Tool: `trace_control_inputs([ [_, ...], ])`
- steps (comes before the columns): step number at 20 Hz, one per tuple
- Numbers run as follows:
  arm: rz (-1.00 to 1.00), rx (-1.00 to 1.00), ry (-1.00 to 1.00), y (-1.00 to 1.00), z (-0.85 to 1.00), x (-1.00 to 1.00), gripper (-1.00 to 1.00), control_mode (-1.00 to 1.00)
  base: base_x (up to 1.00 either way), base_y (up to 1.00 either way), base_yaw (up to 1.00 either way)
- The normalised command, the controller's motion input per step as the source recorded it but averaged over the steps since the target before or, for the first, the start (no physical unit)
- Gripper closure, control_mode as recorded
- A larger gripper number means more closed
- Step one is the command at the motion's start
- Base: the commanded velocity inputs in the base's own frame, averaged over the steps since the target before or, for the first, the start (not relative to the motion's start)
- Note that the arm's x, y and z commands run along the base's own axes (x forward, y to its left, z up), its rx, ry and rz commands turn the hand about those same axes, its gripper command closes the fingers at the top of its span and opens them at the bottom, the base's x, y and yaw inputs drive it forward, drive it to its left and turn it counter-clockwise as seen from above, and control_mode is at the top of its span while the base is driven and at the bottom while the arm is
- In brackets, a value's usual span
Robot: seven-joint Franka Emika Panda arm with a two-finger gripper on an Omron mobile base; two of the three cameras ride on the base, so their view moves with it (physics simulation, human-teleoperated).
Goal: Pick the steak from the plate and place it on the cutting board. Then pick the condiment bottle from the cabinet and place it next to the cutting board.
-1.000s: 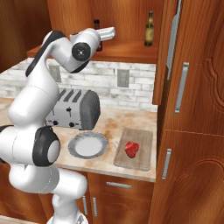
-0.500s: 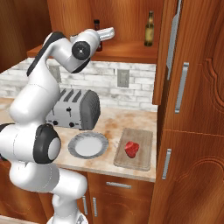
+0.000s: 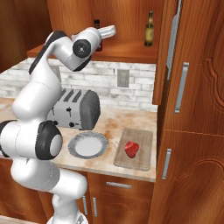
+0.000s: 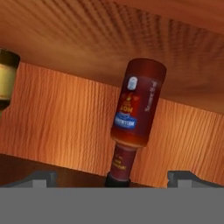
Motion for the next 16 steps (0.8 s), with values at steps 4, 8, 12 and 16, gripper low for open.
trace_control_inputs([
  [4, -0.03, 0.02, 0.07, 0.14, 0.12, 0.00, -1.00, -1.00, 0.00, 0.00, 0.00],
  [8, -0.02, 0.01, 0.09, 0.20, 0.09, 0.00, -1.00, -1.00, 0.00, 0.00, 0.00],
  [12, -0.02, 0.01, 0.08, 0.20, 0.09, 0.00, -1.00, -1.00, 0.00, 0.00, 0.00],
  [16, -0.02, 0.02, 0.05, 0.23, 0.10, 0.00, -1.00, -1.00, 0.00, 0.00, 0.00],
])
